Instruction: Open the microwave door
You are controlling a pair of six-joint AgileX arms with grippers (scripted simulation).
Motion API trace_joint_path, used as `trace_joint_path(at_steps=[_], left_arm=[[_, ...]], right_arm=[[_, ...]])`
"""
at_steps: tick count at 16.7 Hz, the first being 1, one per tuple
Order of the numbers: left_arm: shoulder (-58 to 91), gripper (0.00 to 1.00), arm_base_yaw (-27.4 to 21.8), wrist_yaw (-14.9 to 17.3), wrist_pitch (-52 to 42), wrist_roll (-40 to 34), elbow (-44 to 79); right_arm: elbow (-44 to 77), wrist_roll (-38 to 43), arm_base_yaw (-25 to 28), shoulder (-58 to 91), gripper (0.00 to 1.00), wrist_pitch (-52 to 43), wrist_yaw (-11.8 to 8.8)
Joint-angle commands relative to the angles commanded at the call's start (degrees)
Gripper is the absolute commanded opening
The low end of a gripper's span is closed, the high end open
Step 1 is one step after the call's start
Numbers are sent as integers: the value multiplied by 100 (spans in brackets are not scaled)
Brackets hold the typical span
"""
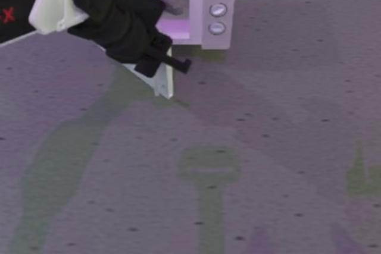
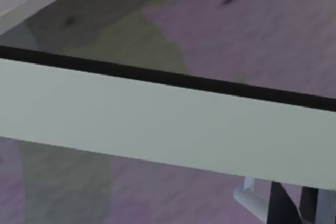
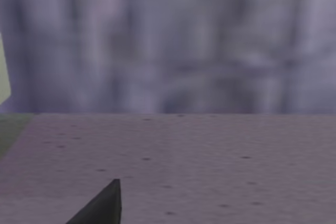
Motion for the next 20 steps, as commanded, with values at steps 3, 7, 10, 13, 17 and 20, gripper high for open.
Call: trace_joint_path(at_steps=[3, 7, 10, 13, 17, 20], left_arm=[[-81, 0, 51, 81, 24, 144, -65], [-81, 0, 51, 81, 24, 144, -65], [-81, 0, 51, 81, 24, 144, -65], [-81, 0, 51, 81, 24, 144, -65], [-81, 0, 51, 81, 24, 144, -65], [-81, 0, 51, 81, 24, 144, -65]], right_arm=[[0, 0, 0, 0, 100, 0, 0], [0, 0, 0, 0, 100, 0, 0], [0, 0, 0, 0, 100, 0, 0], [0, 0, 0, 0, 100, 0, 0], [0, 0, 0, 0, 100, 0, 0], [0, 0, 0, 0, 100, 0, 0]])
